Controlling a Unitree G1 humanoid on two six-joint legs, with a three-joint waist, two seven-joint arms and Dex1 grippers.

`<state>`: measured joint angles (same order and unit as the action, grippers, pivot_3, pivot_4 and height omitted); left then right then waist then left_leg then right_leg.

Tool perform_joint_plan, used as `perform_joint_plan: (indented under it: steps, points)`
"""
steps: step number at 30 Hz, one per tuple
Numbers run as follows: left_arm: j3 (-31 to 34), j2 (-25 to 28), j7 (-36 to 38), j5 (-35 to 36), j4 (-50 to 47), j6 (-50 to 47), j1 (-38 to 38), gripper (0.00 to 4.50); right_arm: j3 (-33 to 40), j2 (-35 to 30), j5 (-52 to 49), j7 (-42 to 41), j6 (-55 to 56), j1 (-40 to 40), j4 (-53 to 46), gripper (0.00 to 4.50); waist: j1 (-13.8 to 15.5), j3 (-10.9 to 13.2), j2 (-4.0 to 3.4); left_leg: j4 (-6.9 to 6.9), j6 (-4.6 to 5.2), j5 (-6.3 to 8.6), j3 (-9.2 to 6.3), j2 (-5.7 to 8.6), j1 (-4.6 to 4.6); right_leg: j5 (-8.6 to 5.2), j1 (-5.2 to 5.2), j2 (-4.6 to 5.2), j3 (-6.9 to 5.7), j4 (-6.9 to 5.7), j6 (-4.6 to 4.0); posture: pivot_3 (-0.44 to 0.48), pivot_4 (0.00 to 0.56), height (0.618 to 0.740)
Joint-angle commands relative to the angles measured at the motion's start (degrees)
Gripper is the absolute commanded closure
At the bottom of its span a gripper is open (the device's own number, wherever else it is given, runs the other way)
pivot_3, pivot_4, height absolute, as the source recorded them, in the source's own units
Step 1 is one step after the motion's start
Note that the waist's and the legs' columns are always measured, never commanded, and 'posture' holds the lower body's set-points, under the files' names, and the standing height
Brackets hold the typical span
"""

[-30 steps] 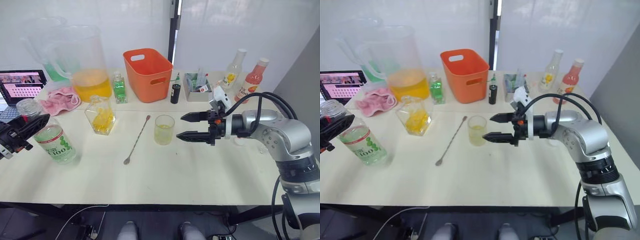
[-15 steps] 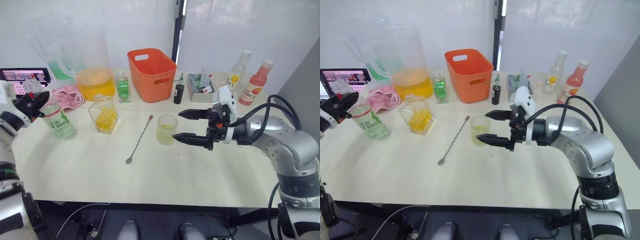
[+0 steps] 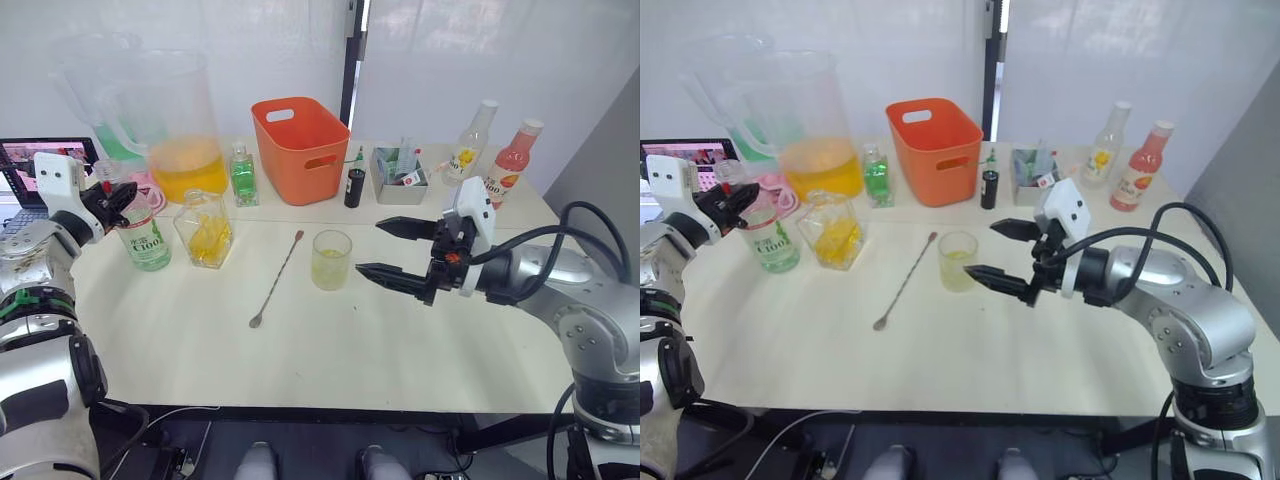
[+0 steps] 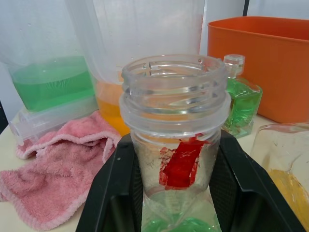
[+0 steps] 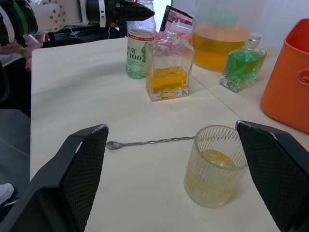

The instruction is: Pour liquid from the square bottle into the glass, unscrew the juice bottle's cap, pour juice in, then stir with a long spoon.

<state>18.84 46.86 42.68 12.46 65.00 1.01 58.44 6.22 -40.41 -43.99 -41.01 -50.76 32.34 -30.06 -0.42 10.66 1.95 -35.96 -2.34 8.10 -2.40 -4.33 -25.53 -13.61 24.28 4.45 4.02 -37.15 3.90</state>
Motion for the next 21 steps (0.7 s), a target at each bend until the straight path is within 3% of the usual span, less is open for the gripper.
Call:
perform_joint_plan:
  steps: [1,3,9,21]
  points:
    - [-0.77,0.01,-0.6,-1.04,1.41,0.61,1.29,3.17,2.46,-0.99,-1.24,1.33,-0.2,-0.19,-2.2,0.04,-0.01,0.0,0.0,-0.01,0.0,0.0,0.0,0.0,0.0,0.0,-0.01,0.01,0.0,0.01,0.0,0.0,0.15,0.703]
    - [0.2,-0.02,-0.1,-0.11,1.42,0.29,2.0,2.18,2.7,-1.12,-1.42,2.01,-0.2,-0.51,-2.3,0.0,0.01,0.0,0.0,-0.01,0.0,0.0,0.01,0.0,0.01,0.0,-0.01,0.01,0.0,0.0,0.0,0.0,0.15,0.703]
    - [1.89,0.51,1.36,1.56,0.47,0.85,2.1,0.1,2.42,-1.32,-1.58,2.67,-0.09,-0.71,-2.06,0.0,-0.26,0.0,0.0,0.0,-0.01,-0.01,0.01,-0.01,-0.03,0.0,0.03,0.0,0.0,0.01,0.0,0.0,0.15,0.703]
    - [6.35,2.25,4.72,6.08,-4.49,2.83,2.43,0.01,0.46,-0.84,-0.88,1.41,1.12,1.61,0.69,0.0,-0.33,0.0,0.0,0.01,-0.01,-0.01,0.01,-0.02,-0.03,0.0,0.03,-0.01,0.0,0.02,0.0,0.0,0.15,0.703]
